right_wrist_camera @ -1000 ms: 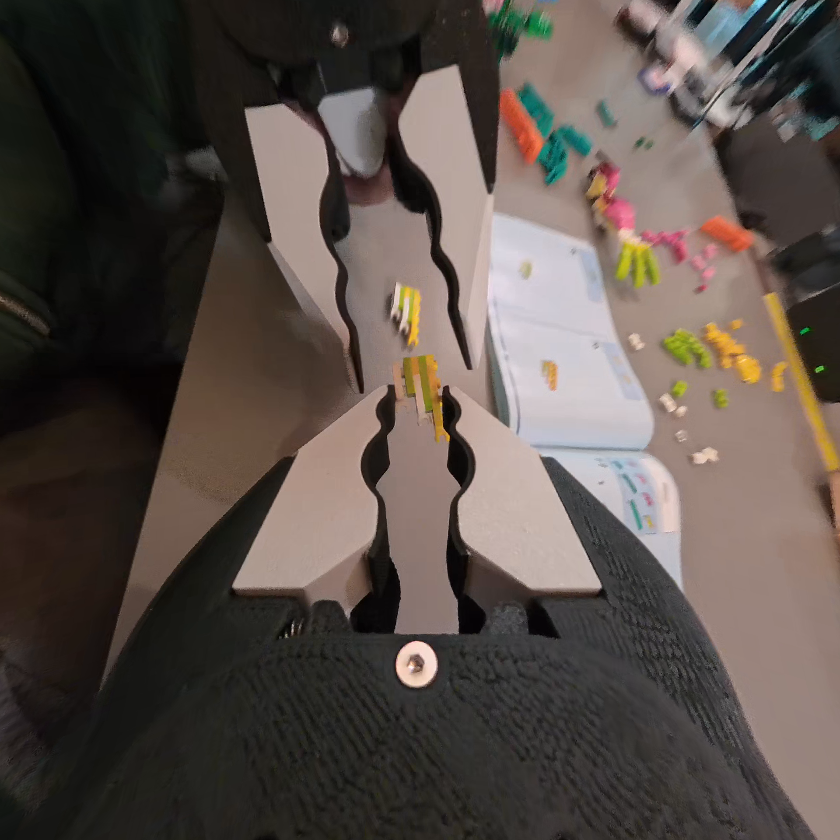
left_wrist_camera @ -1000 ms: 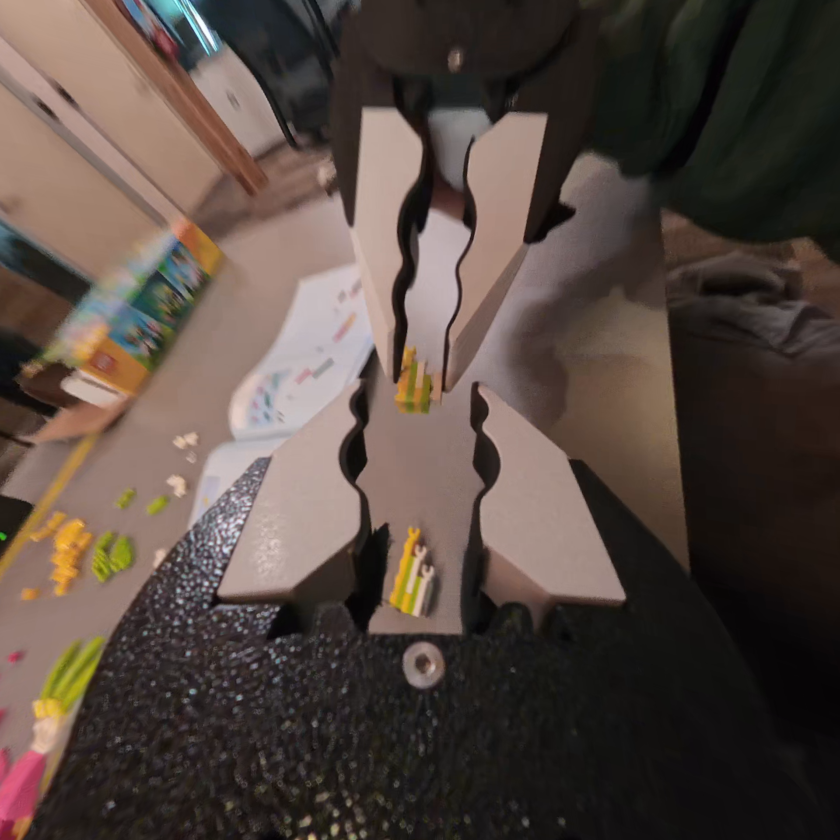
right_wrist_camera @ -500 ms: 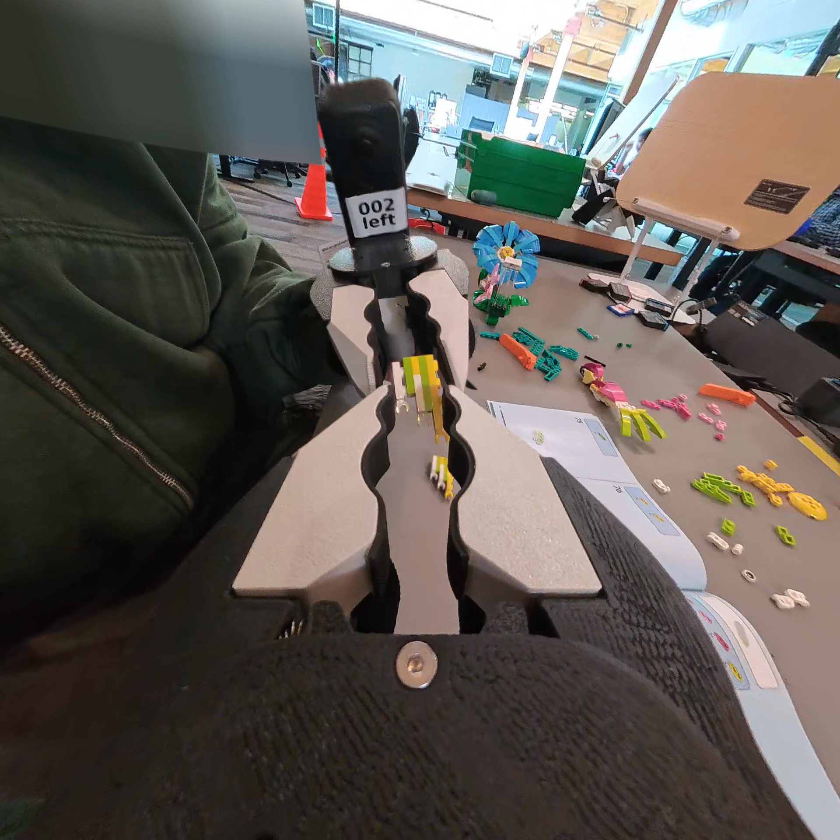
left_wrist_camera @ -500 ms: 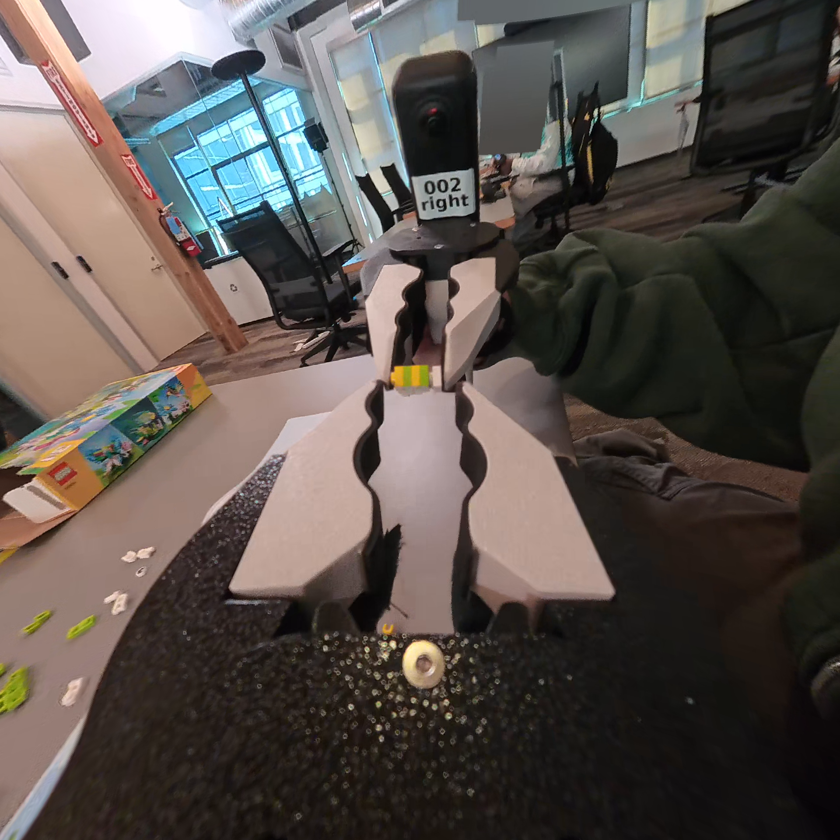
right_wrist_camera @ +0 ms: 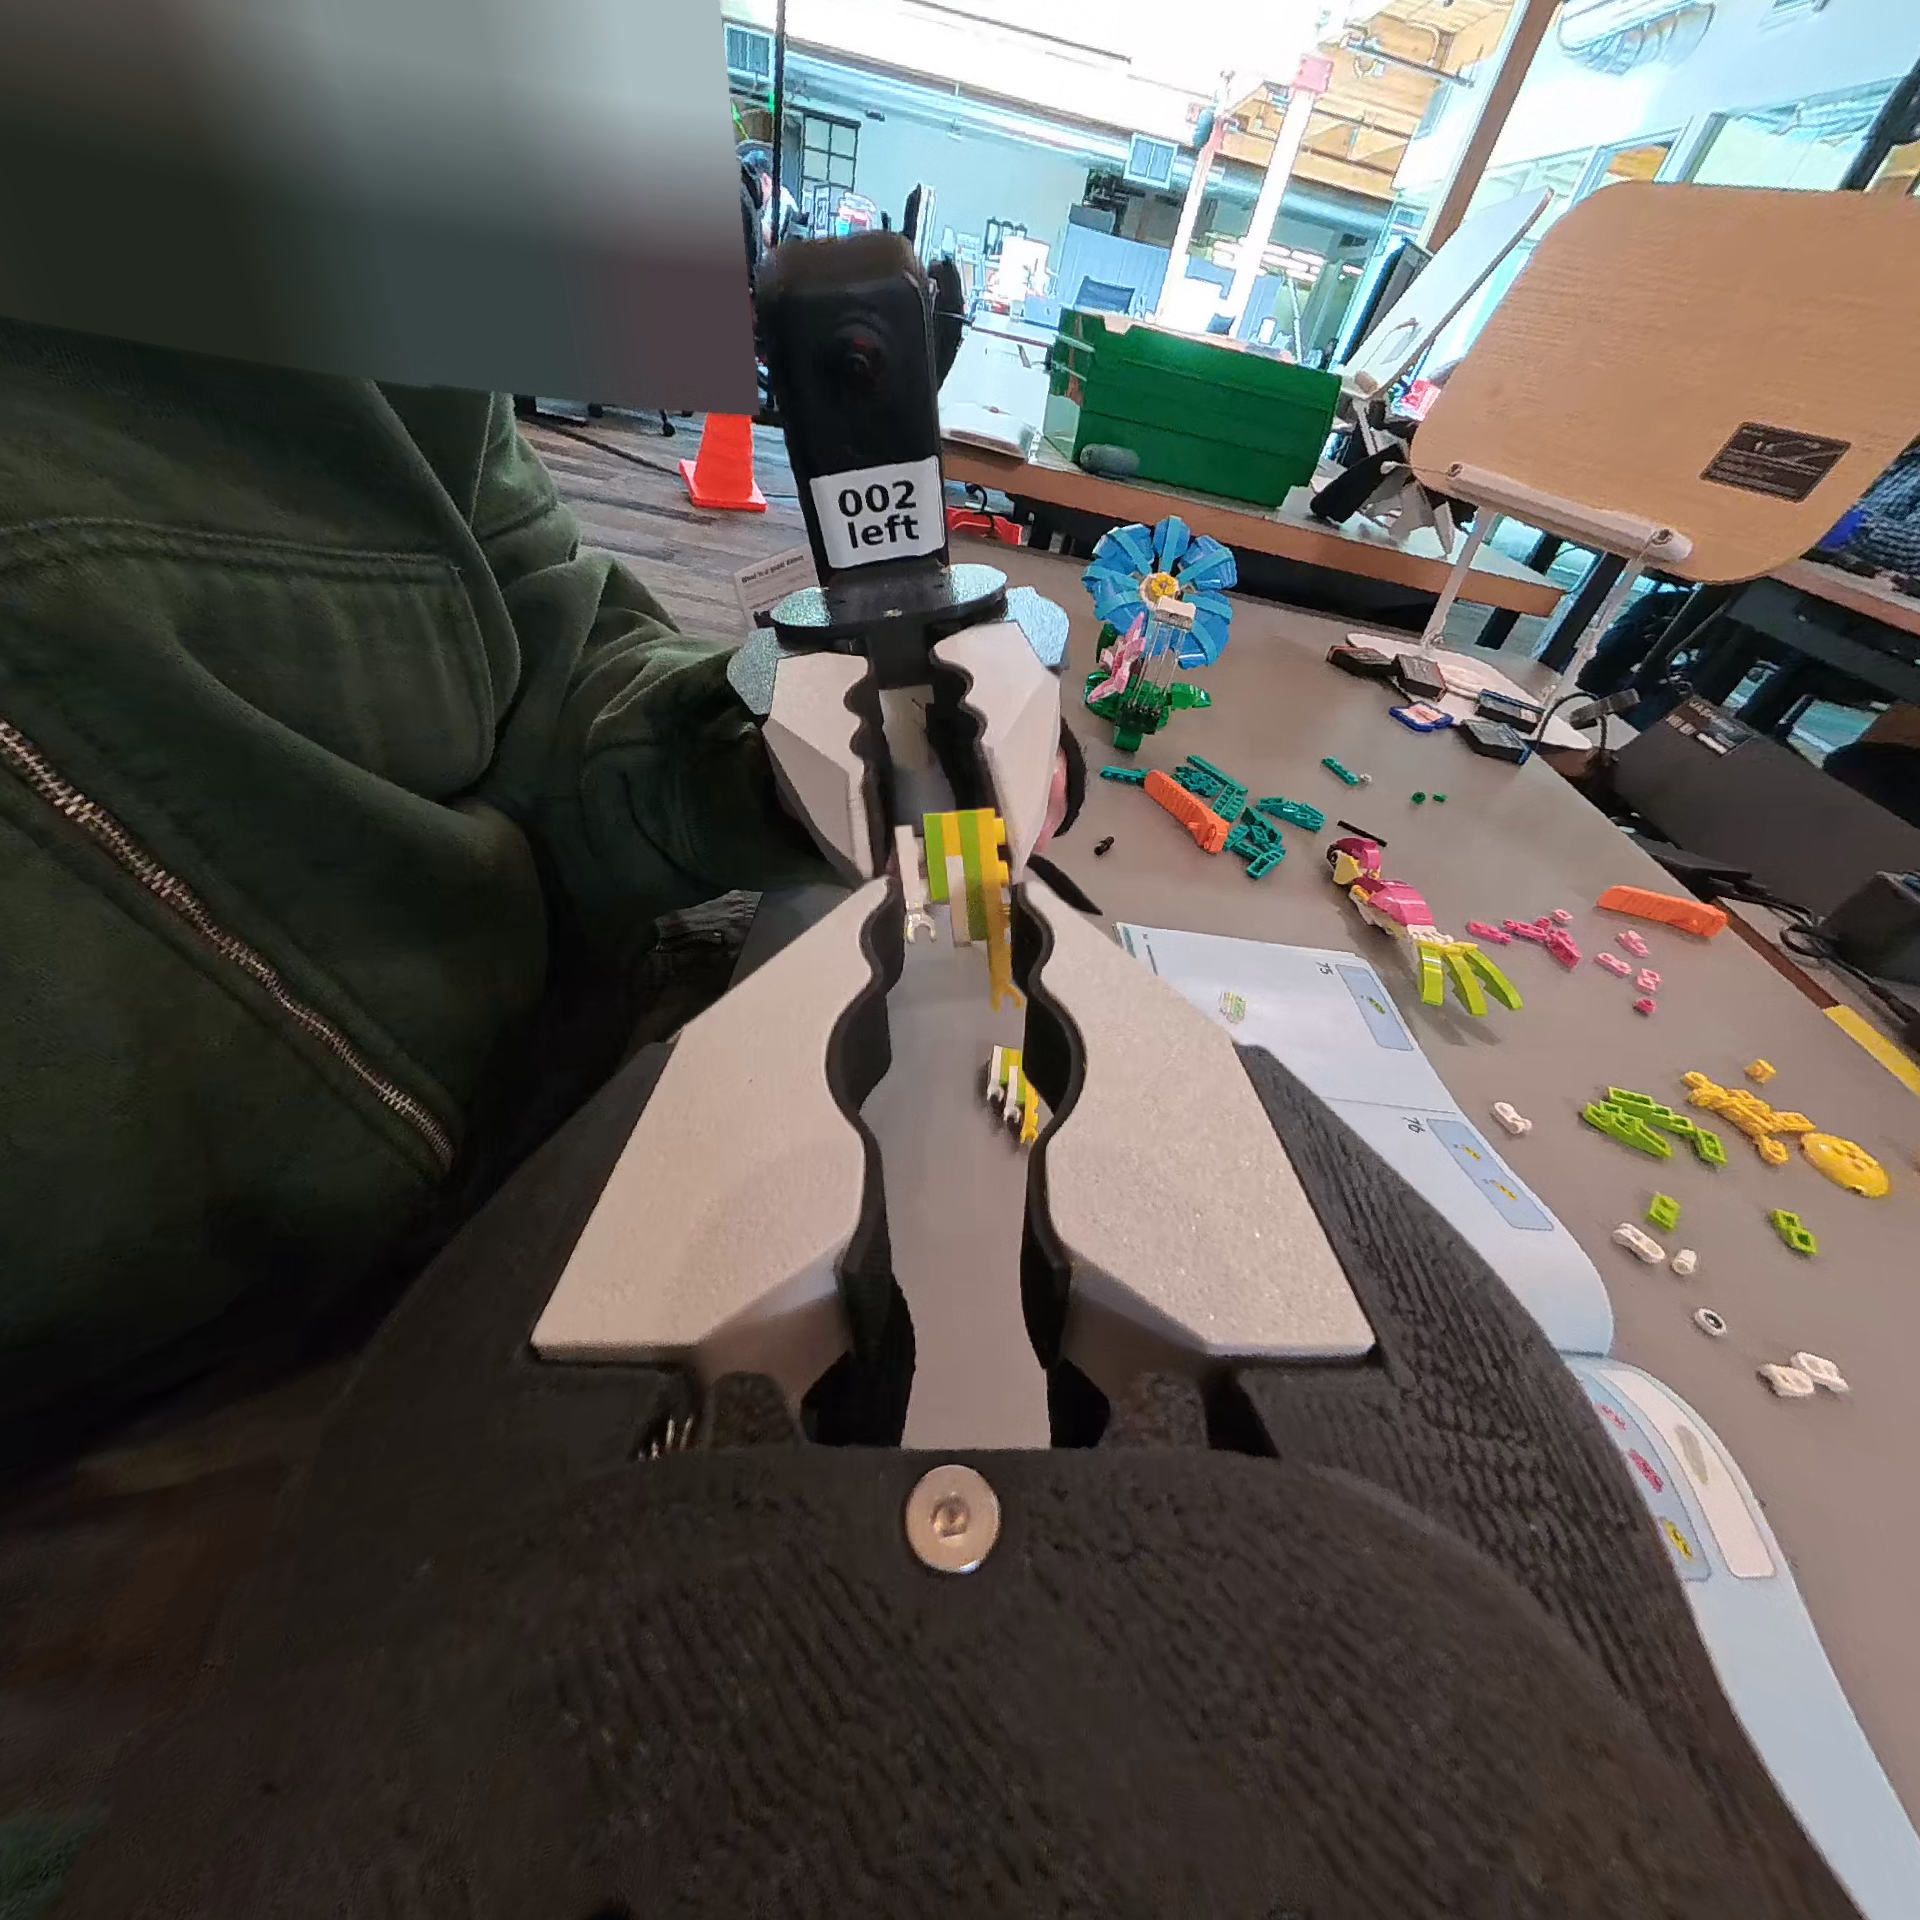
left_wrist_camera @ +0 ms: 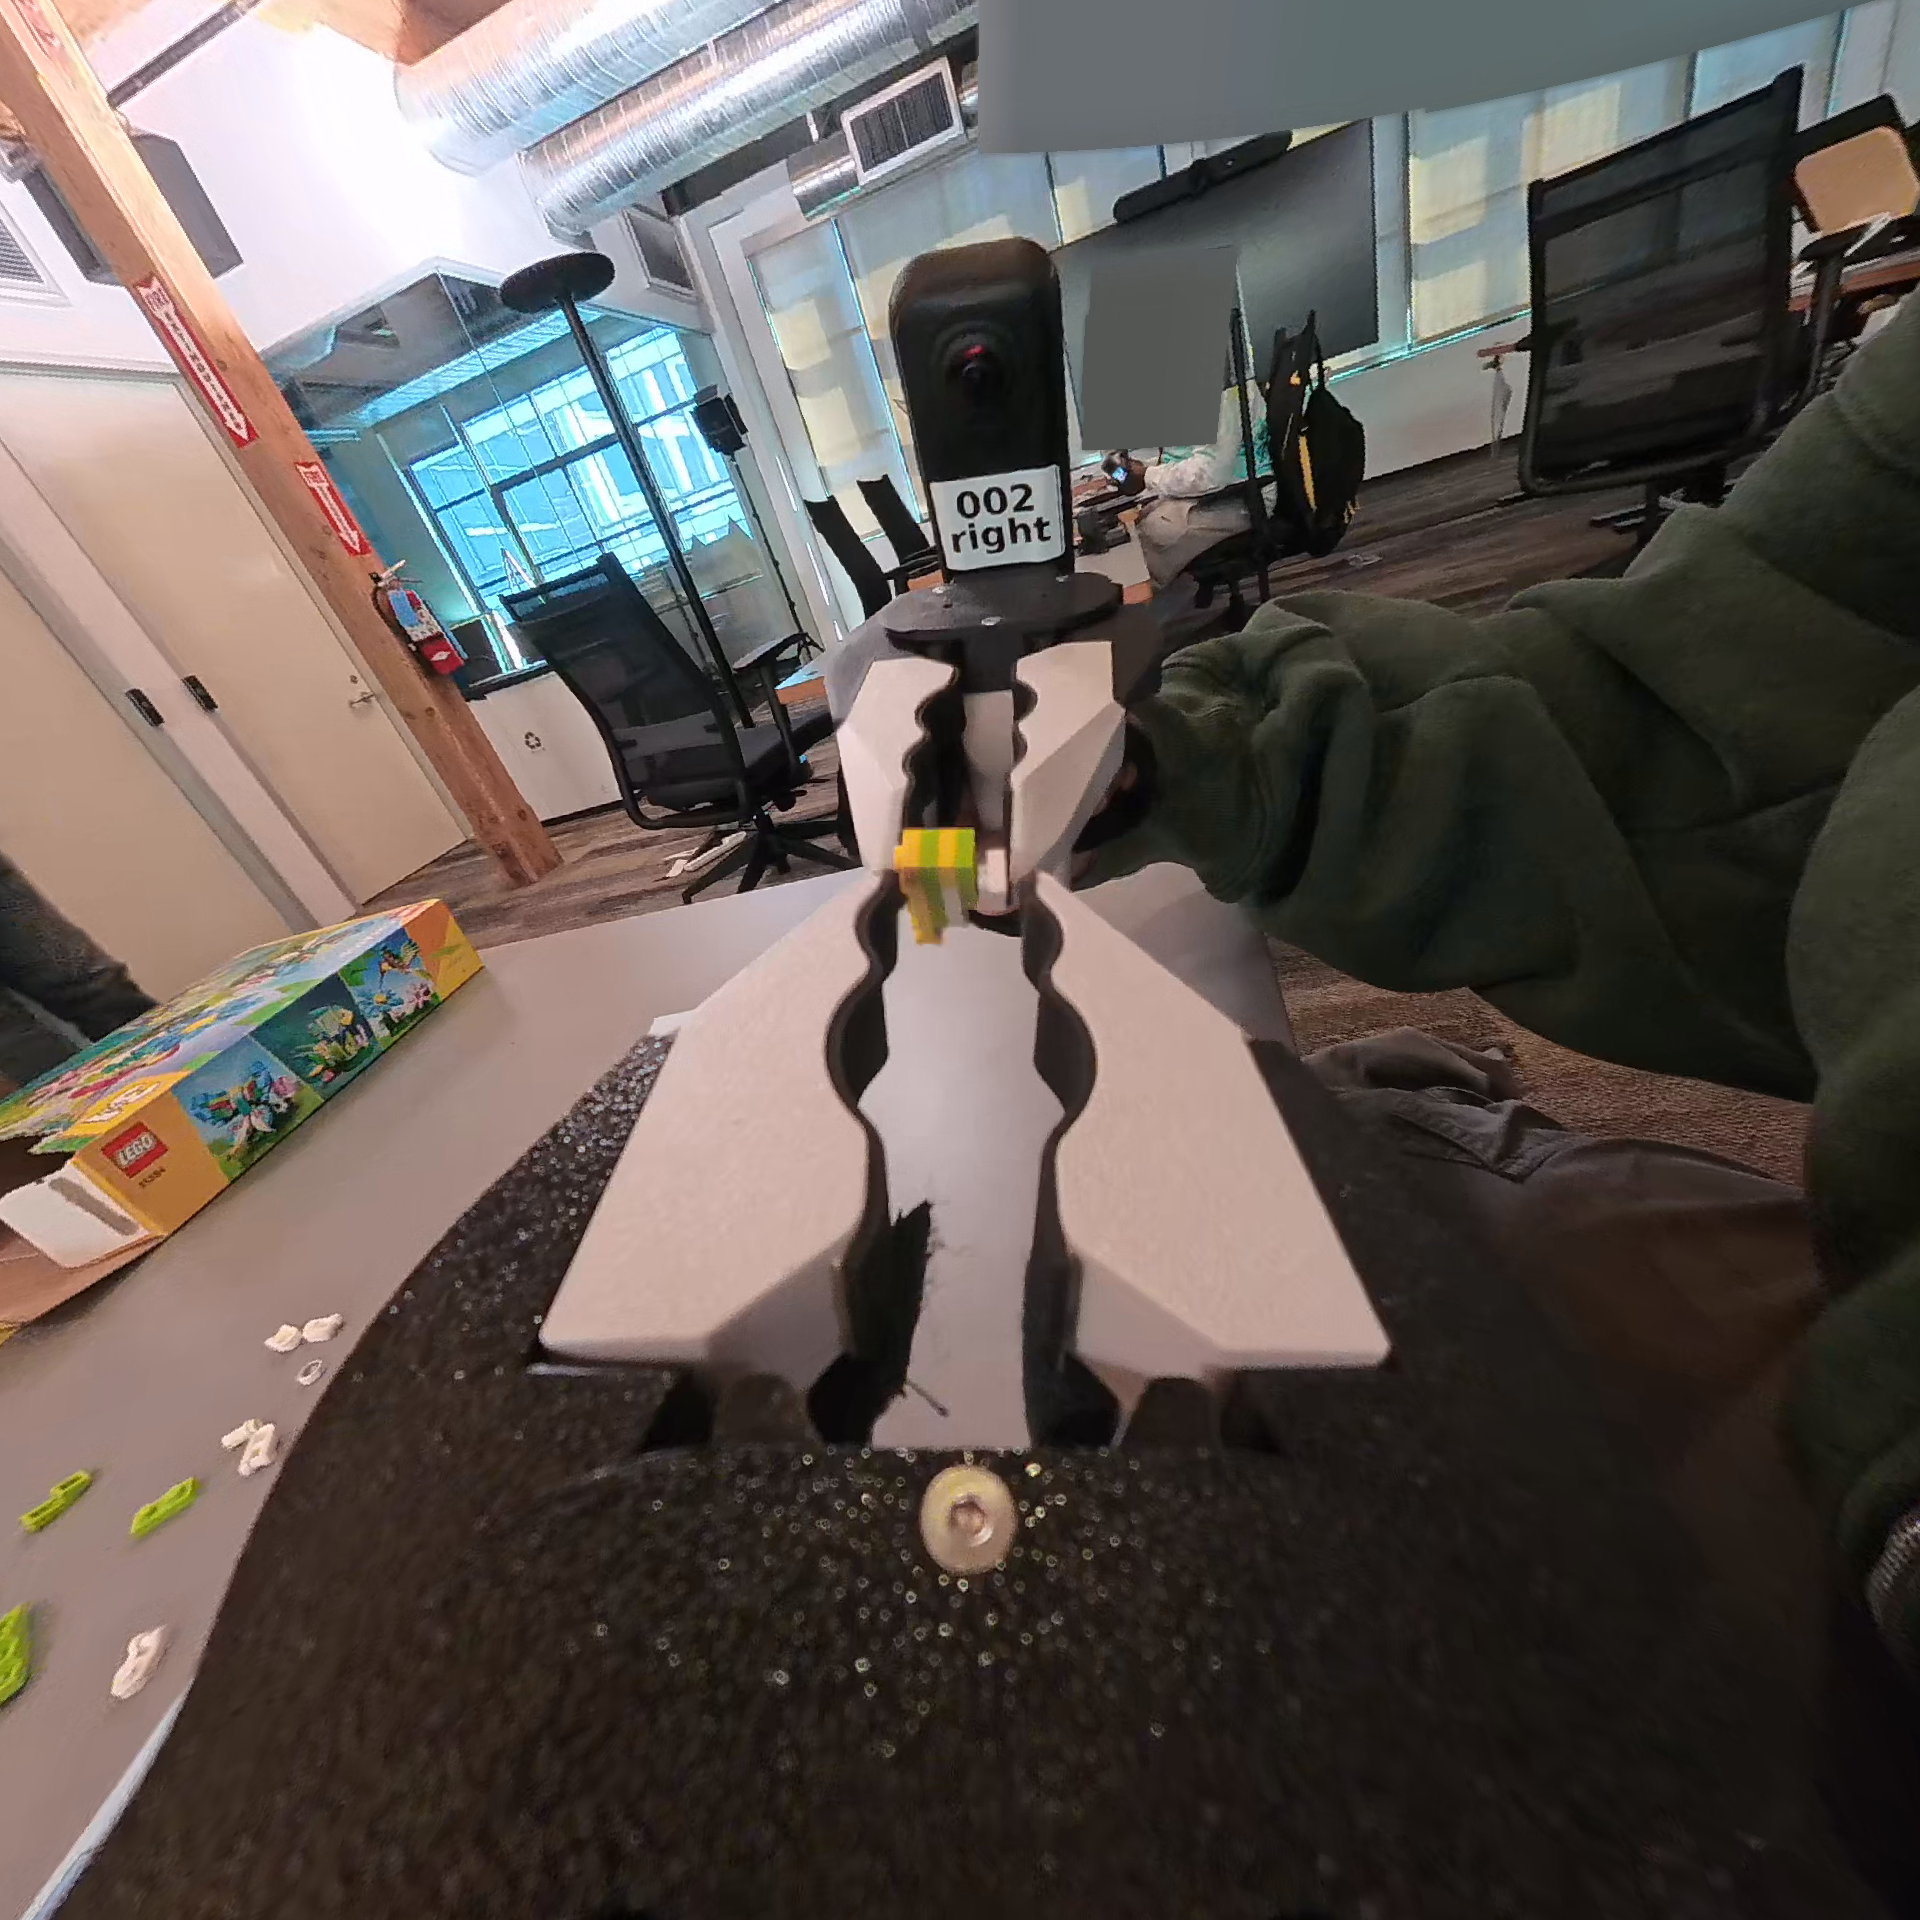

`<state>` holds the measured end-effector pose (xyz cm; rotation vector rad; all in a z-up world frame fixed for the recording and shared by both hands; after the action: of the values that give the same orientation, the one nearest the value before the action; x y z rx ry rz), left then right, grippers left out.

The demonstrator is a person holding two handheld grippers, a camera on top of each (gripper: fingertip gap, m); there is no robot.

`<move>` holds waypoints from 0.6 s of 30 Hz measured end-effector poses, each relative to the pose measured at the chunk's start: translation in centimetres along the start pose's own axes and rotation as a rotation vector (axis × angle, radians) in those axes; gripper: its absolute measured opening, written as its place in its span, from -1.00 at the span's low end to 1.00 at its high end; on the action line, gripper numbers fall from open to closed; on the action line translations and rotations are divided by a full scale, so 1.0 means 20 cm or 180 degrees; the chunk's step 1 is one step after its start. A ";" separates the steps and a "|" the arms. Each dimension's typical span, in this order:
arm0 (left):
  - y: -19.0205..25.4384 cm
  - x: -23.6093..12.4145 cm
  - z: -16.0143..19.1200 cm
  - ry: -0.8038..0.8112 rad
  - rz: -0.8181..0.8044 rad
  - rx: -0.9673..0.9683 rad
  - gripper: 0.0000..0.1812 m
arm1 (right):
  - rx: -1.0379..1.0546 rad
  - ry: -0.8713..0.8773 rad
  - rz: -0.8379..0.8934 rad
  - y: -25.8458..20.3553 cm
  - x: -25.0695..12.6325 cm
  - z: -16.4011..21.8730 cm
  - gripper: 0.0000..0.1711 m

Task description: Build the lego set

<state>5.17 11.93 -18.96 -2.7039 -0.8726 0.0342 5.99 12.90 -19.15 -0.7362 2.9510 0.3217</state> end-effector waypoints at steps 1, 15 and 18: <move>0.00 0.00 0.00 -0.0019 -0.0008 0.0010 -0.76 | -0.0002 -0.0024 0.0002 0.00 0.00 0.01 -0.79; -0.08 -0.03 0.03 -0.0301 -0.0026 -0.0859 -0.72 | -0.0281 -0.0537 0.0258 0.03 0.02 0.09 -0.79; -0.10 -0.04 0.06 -0.0339 0.0098 -0.1719 -0.68 | -0.0587 -0.0890 0.0487 0.06 0.02 0.11 -0.79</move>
<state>3.20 13.45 -19.63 -3.2411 -0.9867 -0.0604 5.11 14.17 -21.12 -0.4390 2.7389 0.6579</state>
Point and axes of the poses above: each gripper's, where its closed fingertips meet, x out along the fingers, z out of its underside, y = z × x across the jaws, the point moved 1 cm from there along -x, back along the fingers, and after that the axes turned 2 degrees about -z, right-handed, at the moved point
